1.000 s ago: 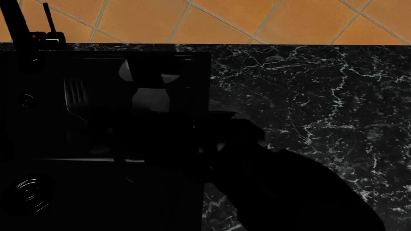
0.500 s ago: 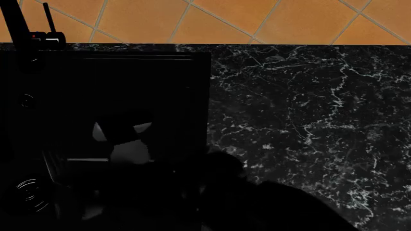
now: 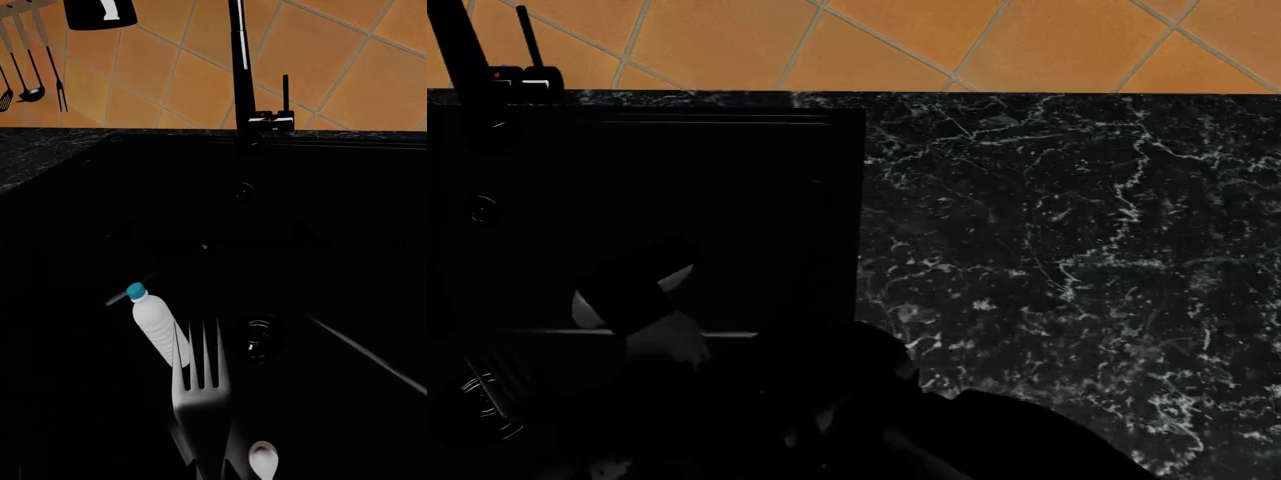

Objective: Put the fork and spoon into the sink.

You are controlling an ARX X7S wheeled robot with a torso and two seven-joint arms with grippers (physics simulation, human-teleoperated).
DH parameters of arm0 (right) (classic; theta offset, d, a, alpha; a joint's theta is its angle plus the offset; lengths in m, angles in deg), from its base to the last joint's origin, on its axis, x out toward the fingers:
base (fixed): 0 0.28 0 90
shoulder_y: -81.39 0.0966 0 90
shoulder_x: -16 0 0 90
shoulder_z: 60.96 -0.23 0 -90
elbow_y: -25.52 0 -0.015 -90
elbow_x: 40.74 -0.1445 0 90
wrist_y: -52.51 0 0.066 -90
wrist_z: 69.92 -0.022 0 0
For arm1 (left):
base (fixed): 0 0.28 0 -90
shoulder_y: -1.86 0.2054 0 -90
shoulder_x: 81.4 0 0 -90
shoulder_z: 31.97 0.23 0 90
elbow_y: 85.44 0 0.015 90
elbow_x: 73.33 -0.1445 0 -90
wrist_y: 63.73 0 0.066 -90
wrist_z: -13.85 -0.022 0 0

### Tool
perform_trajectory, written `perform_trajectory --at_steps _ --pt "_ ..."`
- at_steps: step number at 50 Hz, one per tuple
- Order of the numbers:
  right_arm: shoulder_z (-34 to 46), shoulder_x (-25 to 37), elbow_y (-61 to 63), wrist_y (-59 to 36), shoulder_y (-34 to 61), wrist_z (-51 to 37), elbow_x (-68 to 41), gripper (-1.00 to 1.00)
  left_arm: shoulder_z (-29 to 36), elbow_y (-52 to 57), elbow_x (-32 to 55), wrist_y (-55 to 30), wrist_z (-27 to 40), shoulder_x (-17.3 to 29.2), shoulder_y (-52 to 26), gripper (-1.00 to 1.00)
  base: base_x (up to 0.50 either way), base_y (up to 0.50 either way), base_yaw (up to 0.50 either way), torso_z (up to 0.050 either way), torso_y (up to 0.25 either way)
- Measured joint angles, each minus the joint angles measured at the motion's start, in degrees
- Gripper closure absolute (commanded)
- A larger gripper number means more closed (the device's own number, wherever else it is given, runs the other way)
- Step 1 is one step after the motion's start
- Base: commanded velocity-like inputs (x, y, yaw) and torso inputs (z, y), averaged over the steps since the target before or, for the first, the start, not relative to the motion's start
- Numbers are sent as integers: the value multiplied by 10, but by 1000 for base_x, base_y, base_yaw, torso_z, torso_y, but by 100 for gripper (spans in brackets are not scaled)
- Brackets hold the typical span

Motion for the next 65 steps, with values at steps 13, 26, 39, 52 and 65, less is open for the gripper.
perform_trajectory --at_steps 13,26,39,52,65 --pt "-18 4 -17 0 -6 8 49 -100 0 -1 1 2 1 1 2 -100 -2 0 0 -1 0" --pt "-24 7 -17 4 -4 9 86 -100 0 3 4 -1 3 2 2 -100 -3 -1 0 0 0" --pt "1 3 -20 15 14 31 46 -100 1 4 5 -2 4 4 1 -100 -2 -1 0 0 0" --pt "12 -1 -39 36 62 46 9 -100 3 8 7 -6 5 5 -3 -100 0 0 0 0 0" --pt "3 29 -3 50 108 11 1 -100 4 13 11 -9 6 7 -4 -100 0 0 0 0 0"
